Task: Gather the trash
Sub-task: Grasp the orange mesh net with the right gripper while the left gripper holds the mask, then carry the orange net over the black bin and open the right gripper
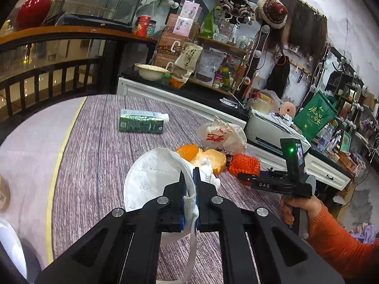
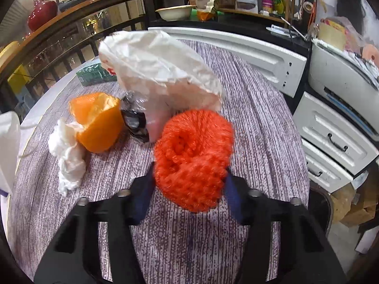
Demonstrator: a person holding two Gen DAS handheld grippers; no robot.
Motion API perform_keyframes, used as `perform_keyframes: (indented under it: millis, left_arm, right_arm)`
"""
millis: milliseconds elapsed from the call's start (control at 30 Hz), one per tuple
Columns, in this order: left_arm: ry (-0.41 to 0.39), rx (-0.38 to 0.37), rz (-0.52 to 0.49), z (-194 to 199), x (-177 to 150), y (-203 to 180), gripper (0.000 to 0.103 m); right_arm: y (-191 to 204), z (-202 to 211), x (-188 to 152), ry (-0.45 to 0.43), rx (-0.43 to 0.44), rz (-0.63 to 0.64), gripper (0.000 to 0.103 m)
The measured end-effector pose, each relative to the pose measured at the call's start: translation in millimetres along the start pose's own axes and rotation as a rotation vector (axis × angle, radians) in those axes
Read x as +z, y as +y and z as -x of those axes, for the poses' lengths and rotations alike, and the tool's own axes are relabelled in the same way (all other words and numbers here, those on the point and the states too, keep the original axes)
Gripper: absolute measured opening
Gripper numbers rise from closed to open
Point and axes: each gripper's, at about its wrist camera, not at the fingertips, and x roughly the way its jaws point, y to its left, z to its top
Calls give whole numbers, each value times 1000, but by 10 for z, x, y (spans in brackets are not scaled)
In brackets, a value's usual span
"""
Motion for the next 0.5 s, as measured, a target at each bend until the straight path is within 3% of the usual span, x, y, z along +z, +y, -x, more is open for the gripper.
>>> perform_keyframes:
  millis: [33, 167, 500]
  left_arm:
    - [0, -4, 7, 3, -11, -2, 6]
    - [-7, -4, 15, 35, -45, -27, 6]
    - [-18, -59, 8, -17, -71, -305, 6]
  right_arm:
    - [-13, 24, -10, -7, 7, -6, 38]
    - [-70, 121, -75, -9, 43, -37, 30]
    - [-268, 626, -338, -105, 15, -97, 30]
